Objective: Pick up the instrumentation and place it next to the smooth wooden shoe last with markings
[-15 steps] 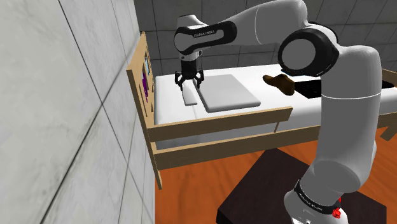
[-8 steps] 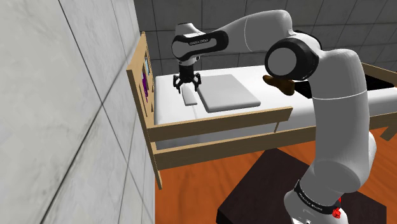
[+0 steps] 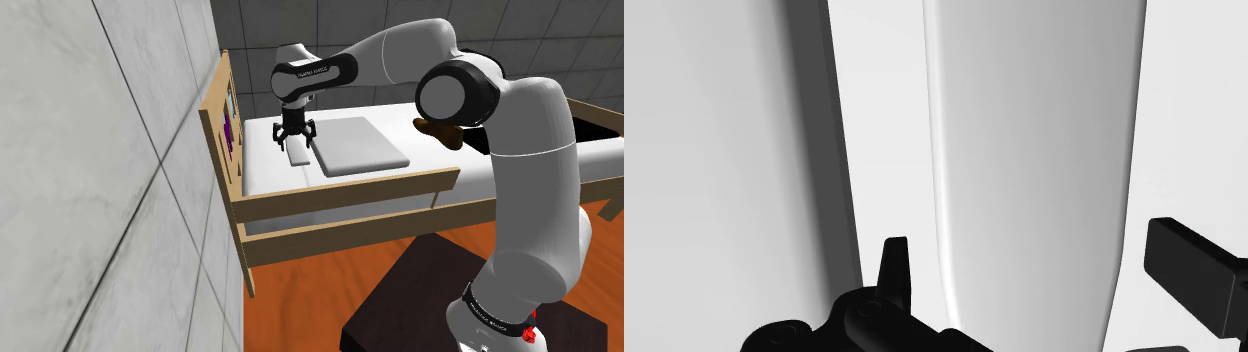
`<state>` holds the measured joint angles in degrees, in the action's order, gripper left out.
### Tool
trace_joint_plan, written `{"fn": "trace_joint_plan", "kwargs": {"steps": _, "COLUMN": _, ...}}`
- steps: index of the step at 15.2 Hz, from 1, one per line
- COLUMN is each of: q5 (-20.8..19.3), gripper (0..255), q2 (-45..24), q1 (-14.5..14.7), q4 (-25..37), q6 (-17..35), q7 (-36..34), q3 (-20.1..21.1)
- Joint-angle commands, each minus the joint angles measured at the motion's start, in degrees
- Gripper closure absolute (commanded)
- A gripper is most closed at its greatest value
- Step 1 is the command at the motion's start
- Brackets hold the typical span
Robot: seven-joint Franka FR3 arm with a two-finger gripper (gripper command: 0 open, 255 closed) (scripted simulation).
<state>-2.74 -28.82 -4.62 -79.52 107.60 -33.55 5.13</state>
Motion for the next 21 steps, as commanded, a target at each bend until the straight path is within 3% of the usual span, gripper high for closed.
{"fn": "trace_joint_plan", "kwargs": {"steps": 1, "q5": 0.0, "gripper": 0, "q2": 0.0, "q1": 0.0, "q4": 0.0, "q6": 0.0, "q7": 0.0, "q3": 0.0}}
{"fn": "trace_joint_plan", "kwargs": {"steps": 2, "q5": 0.0, "gripper": 0, "q2": 0.0, "q1": 0.0, "q4": 0.0, "q6": 0.0, "q7": 0.0, "q3": 0.0}}
{"fn": "trace_joint_plan", "kwargs": {"steps": 3, "q5": 0.0, "gripper": 255, "q2": 0.0, "q1": 0.0, "q4": 0.0, "q6": 0.0, "q7": 0.0, "q3": 0.0}}
{"fn": "trace_joint_plan", "kwargs": {"steps": 12, "q5": 0.0, "gripper": 255, "q2": 0.0, "q1": 0.0, "q4": 0.0, "q6": 0.0, "q7": 0.0, "q3": 0.0}}
{"fn": "trace_joint_plan", "kwargs": {"steps": 21, "q5": 0.1, "gripper": 255, "q2": 0.5, "q1": 0.1, "q4": 6.1, "q6": -6.6, "q7": 0.1, "q3": 0.1}}
